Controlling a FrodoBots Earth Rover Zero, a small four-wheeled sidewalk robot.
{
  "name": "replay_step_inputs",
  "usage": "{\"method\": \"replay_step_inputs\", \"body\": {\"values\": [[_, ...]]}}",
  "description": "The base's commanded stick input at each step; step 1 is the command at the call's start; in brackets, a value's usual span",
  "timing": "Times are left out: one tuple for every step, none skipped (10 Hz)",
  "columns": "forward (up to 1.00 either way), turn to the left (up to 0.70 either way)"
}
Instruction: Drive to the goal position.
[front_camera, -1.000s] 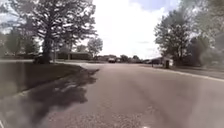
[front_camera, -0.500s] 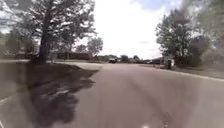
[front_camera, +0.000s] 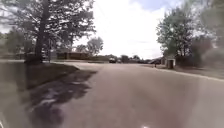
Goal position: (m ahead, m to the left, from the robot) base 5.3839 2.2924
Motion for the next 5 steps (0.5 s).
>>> {"method": "replay_step_inputs", "body": {"values": [[1.0, 0.02], [1.0, 0.03], [1.0, 0.03], [1.0, 0.03], [1.0, 0.03]]}}
